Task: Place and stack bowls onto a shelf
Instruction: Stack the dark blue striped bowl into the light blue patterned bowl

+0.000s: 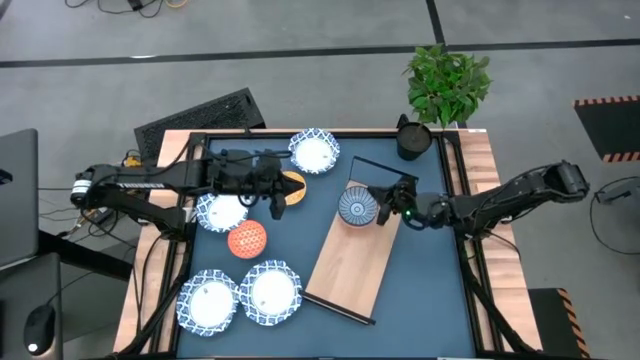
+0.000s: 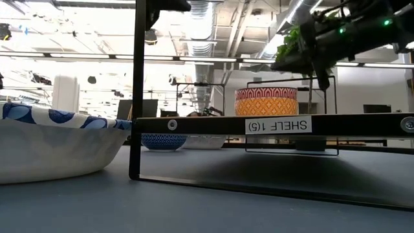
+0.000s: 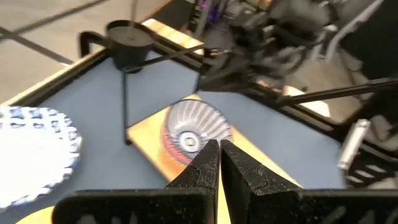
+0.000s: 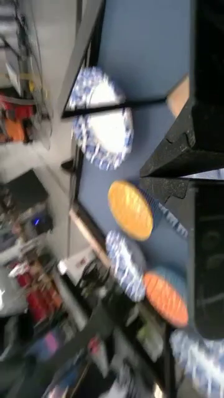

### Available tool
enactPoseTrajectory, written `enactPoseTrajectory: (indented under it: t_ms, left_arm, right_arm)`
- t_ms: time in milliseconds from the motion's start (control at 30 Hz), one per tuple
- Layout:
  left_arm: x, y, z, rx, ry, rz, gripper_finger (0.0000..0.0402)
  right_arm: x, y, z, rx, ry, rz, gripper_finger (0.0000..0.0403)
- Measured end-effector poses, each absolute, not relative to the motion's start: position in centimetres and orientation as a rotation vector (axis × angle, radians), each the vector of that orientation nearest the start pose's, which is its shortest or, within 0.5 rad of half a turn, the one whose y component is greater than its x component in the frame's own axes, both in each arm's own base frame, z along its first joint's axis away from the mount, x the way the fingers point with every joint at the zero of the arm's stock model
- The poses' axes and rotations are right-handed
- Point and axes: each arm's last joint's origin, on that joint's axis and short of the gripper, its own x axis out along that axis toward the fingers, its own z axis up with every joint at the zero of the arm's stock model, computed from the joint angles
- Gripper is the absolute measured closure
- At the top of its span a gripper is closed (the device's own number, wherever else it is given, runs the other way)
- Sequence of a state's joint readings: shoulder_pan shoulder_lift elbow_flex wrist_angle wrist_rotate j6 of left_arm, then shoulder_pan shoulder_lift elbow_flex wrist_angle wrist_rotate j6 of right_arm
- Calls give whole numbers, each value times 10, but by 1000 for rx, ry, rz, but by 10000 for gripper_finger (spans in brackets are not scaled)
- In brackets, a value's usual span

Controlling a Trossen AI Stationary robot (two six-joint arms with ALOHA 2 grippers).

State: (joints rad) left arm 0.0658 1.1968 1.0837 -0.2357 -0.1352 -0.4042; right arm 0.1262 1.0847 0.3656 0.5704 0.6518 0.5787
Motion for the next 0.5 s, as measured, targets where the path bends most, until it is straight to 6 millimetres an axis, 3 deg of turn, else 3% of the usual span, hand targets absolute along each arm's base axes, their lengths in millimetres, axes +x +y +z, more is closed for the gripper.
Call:
enactPoseTrajectory:
  t_ms: [100, 233, 333, 500]
  left_arm:
    - [272, 26, 329, -386, 293, 288, 401]
    - [294, 35, 305, -434, 297, 150, 401]
    - [308, 46, 292, -430, 343, 168, 401]
    - [313, 60, 280, -452, 395, 234, 401]
  right_arm:
    - [214, 21, 218, 518, -43, -485, 374]
    - [219, 39, 240, 475, -54, -456, 374]
    - [221, 51, 258, 405, -25, -545, 377]
    - [232, 66, 273, 238, 82, -746, 383]
